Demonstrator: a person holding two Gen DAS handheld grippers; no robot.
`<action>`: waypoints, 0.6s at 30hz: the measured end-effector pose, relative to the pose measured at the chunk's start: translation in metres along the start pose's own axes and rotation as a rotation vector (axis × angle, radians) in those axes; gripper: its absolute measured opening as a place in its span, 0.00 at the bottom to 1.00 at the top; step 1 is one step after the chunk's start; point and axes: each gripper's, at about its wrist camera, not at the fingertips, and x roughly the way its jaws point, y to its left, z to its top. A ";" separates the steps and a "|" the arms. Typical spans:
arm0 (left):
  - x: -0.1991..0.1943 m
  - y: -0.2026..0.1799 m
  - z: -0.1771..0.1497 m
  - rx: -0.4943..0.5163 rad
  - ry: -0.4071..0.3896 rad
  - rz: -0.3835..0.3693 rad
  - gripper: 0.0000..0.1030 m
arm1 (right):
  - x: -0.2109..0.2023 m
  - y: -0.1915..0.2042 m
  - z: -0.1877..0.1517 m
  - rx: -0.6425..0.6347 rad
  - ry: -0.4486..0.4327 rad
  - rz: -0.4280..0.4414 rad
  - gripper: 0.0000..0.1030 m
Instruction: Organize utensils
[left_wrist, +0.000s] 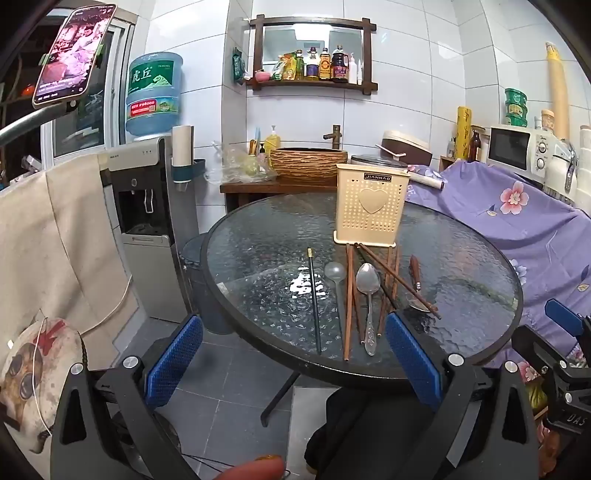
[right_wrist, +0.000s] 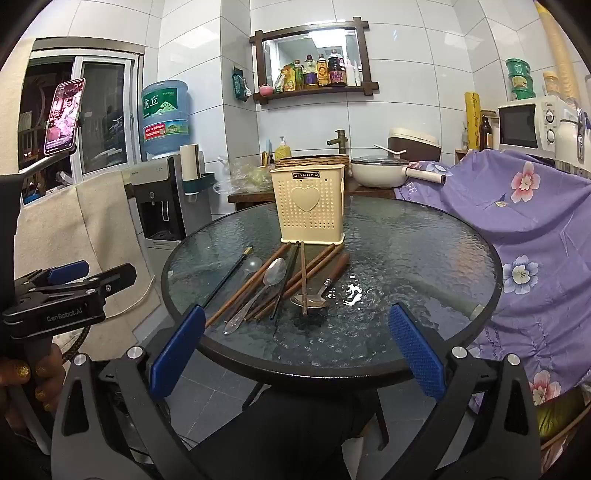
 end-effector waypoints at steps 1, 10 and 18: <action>0.000 0.000 0.000 -0.002 0.002 -0.001 0.94 | 0.000 0.000 0.000 0.001 0.000 0.002 0.95; 0.000 0.000 0.000 -0.002 0.000 0.000 0.94 | 0.000 0.001 0.000 -0.005 0.002 -0.001 0.95; -0.002 0.004 0.000 0.002 0.000 0.012 0.94 | 0.001 -0.001 -0.002 -0.006 0.003 0.000 0.95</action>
